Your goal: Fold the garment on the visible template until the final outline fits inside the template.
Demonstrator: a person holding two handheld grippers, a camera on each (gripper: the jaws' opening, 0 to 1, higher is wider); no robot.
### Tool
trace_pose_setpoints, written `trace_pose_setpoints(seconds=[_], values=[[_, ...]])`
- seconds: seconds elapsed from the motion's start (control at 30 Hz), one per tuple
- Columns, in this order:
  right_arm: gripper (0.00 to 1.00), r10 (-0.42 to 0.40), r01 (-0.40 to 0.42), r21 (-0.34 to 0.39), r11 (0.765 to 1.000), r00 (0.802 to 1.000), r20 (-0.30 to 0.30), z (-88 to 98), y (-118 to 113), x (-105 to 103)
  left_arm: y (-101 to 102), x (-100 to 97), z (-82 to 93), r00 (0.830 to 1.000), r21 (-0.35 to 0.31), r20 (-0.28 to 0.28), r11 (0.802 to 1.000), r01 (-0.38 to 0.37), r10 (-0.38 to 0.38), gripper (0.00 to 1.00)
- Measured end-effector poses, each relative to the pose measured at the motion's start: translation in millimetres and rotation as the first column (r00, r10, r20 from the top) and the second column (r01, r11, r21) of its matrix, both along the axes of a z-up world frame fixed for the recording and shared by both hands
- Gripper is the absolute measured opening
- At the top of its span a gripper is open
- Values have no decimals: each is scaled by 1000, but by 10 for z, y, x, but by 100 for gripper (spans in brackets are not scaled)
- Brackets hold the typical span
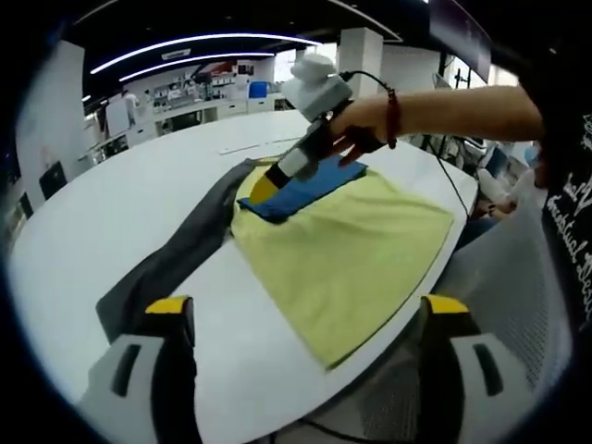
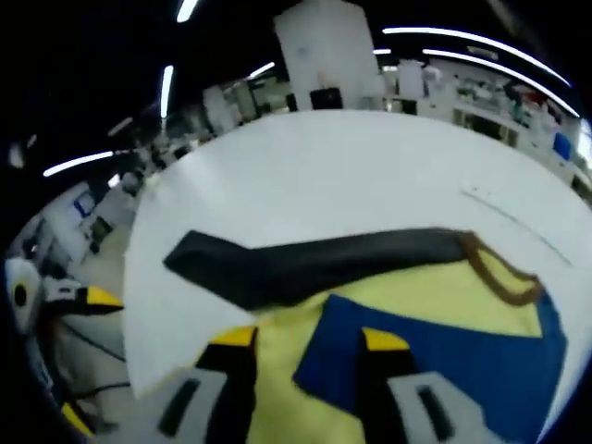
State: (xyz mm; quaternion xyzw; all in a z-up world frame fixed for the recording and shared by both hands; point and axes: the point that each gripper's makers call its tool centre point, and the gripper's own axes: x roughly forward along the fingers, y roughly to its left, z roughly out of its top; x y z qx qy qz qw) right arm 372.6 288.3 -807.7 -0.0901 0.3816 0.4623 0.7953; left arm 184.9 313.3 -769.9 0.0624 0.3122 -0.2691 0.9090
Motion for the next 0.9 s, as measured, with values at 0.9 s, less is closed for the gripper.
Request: trace_pose_setpoints(seconds=[0.9], values=[[86, -196, 201, -55, 978, 977, 81, 0, -1316, 446, -6, 152, 9, 1000, 6, 19, 1000, 19, -19, 99]])
